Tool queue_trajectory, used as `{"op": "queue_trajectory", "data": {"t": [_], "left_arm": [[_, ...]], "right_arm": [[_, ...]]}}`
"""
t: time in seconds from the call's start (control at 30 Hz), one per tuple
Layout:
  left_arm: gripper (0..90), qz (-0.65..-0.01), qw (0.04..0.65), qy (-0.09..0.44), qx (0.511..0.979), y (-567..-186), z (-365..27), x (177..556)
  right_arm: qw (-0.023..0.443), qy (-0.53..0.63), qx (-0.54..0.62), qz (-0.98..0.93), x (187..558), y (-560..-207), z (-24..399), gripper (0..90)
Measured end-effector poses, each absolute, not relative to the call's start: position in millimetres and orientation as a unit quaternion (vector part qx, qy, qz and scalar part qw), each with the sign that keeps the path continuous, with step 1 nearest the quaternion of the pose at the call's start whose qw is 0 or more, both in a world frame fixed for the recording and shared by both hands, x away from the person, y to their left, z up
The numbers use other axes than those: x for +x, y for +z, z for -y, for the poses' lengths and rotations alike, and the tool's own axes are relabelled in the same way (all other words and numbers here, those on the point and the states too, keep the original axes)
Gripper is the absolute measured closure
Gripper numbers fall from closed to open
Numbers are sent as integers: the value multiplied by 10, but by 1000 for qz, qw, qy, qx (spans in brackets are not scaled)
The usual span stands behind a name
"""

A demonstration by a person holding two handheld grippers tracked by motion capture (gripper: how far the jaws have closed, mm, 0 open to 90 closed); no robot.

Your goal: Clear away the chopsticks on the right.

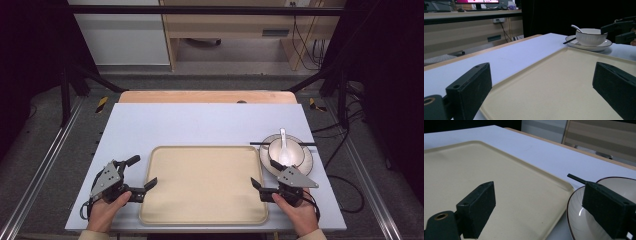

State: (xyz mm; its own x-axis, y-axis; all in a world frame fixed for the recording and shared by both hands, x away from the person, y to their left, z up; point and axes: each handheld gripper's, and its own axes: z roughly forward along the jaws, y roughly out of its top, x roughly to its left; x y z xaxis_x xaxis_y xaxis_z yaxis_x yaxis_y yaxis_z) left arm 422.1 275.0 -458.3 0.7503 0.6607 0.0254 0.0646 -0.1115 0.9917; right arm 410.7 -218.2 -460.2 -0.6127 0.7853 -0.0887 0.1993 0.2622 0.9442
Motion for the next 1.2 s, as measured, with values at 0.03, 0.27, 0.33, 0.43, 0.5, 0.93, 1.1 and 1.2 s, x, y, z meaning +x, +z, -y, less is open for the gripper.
{"op": "queue_trajectory", "data": {"t": [0.03, 0.27, 0.33, 0.43, 0.5, 0.93, 1.1, 1.2], "left_arm": [[22, -257, 615, 242, 705, -4583, -2750, 4221], [23, -265, 616, 246, 700, -4574, -2782, 4215], [24, -268, 617, 245, 699, -4575, -2792, 4216], [24, -271, 616, 248, 697, -4572, -2809, 4220], [25, -272, 616, 250, 695, -4563, -2818, 4215], [34, -285, 605, 267, 694, -4560, -2865, 4179], [40, -285, 601, 271, 696, -4556, -2877, 4178], [46, -287, 595, 277, 698, -4563, -2876, 4190]], "right_arm": [[288, 508, 333, -740, 4107, -4602, 2182, 108], [291, 497, 324, -750, 4082, -4580, 2153, 121], [297, 495, 321, -751, 4068, -4564, 2147, 123], [307, 487, 316, -754, 4045, -4550, 2139, 143], [311, 479, 317, -757, 4036, -4546, 2136, 148], [361, 463, 329, -740, 3843, -4275, 2173, 301], [393, 447, 323, -736, 3840, -3987, 2229, 396], [395, 439, 318, -741, 3871, -3883, 2285, 449]]}}
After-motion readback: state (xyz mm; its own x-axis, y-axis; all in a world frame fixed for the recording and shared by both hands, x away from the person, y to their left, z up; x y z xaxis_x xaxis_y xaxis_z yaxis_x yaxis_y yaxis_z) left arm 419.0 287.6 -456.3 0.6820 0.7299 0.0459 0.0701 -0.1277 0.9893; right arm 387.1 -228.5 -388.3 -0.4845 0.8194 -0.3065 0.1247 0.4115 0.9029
